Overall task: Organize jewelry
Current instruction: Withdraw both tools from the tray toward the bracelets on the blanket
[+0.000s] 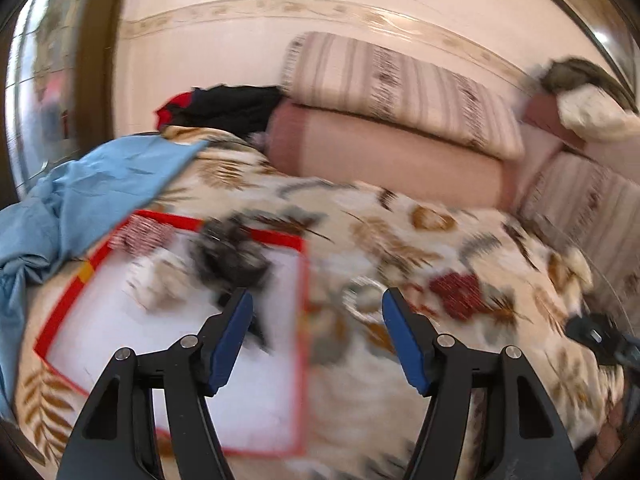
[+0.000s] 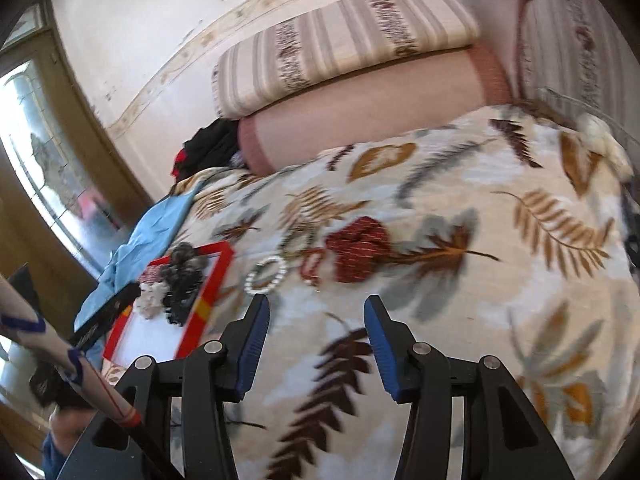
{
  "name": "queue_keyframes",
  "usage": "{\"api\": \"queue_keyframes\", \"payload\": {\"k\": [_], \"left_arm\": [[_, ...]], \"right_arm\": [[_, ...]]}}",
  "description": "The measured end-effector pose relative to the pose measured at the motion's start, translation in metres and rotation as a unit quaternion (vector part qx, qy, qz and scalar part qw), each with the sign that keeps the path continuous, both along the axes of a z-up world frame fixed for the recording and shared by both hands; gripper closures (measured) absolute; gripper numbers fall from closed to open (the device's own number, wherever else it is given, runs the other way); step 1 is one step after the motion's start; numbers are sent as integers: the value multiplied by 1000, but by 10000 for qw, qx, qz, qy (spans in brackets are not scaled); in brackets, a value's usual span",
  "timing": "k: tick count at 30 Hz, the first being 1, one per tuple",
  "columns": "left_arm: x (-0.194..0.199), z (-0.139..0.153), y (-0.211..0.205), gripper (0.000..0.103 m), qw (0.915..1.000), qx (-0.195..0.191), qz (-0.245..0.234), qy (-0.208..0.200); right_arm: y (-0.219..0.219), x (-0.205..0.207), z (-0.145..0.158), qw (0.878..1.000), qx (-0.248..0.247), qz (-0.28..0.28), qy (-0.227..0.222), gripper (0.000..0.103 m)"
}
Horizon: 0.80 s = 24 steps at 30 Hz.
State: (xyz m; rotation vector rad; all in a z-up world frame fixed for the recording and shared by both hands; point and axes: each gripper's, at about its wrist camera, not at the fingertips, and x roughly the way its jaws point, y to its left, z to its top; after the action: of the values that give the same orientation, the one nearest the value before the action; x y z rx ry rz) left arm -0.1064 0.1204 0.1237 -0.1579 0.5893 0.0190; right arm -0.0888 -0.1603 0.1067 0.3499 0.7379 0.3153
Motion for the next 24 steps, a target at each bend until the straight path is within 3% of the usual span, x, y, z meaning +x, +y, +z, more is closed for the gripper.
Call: {"api": "queue_keyframes", "payload": {"k": [6,10,18,24], "left_arm": [[-29,7,-75,37,9967,232,-781,56],[-40,15,-104,37,9932,479,-1059,-51],[-16,5,-81,37,9972,273,-662,216],[14,-8,-69,37,9964,187,-658,508]], "right_arm": [[-21,1,1,9990,446,-47,-26,50],[-28,-2,1,9980,623,-7,-49,50],[-39,-1,-1,9965,832,-2,-43,50],[-39,9,-4,9968,795,-31,110,50]]}}
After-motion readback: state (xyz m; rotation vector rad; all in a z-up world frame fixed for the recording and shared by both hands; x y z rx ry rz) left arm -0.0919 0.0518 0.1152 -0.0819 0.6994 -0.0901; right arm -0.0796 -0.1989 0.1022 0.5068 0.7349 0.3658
